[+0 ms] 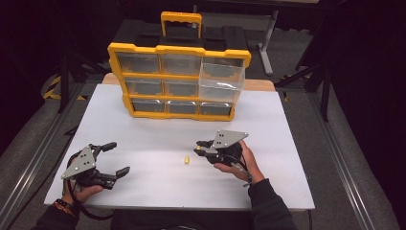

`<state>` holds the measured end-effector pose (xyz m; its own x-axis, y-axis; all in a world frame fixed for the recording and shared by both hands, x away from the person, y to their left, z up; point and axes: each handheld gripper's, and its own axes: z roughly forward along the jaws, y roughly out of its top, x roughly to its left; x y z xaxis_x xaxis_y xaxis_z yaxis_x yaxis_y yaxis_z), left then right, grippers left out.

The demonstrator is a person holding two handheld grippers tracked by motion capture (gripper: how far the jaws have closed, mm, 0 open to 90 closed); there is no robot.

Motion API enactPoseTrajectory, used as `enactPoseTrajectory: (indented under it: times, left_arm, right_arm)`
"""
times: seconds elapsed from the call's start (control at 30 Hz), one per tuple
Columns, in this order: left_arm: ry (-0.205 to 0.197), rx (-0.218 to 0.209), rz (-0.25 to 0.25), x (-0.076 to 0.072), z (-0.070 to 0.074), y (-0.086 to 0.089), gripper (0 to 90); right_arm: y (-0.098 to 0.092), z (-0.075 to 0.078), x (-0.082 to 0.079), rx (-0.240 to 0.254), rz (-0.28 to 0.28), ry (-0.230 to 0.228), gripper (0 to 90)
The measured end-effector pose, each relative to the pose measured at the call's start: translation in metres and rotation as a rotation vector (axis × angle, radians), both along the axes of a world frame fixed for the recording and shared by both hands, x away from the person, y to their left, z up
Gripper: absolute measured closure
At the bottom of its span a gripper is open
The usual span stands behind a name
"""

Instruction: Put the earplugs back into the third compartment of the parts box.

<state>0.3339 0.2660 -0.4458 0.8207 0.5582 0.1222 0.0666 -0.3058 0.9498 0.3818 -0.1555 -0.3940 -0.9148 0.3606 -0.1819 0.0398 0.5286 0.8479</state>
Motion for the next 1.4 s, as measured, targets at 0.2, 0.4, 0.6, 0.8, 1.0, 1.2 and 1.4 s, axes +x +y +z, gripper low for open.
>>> enactPoseTrajectory:
  times: [0.2, 0.4, 0.6, 0.8, 1.0, 1.2, 1.4]
  left_arm:
    - [0.000, -0.001, -0.005, 0.000, 0.000, 0.000, 8.3]
    - [0.001, -0.001, -0.006, 0.000, 0.000, 0.000, 8.3]
    - [0.006, -0.003, -0.004, 0.001, -0.001, -0.001, 8.3]
    - [0.004, -0.005, -0.004, 0.001, -0.001, 0.000, 8.3]
    - [0.007, -0.001, -0.004, 0.001, -0.001, -0.001, 8.3]
    - [0.009, -0.001, -0.004, 0.001, -0.001, 0.000, 8.3]
    - [0.012, -0.003, 0.000, 0.002, -0.002, 0.000, 8.3]
  right_arm:
    - [-0.011, 0.010, -0.006, 0.015, -0.024, -0.035, 70.9]
    - [-0.024, 0.020, -0.011, 0.054, -0.059, -0.060, 70.8]
    - [-0.035, 0.026, -0.014, 0.074, -0.086, -0.078, 70.8]
    - [-0.040, 0.032, -0.017, 0.091, -0.105, -0.094, 71.1]
    - [-0.042, 0.038, -0.020, 0.114, -0.114, -0.116, 71.0]
    - [-0.047, 0.049, -0.022, 0.140, -0.136, -0.150, 70.9]
    - [-0.056, 0.065, -0.022, 0.174, -0.160, -0.181, 70.9]
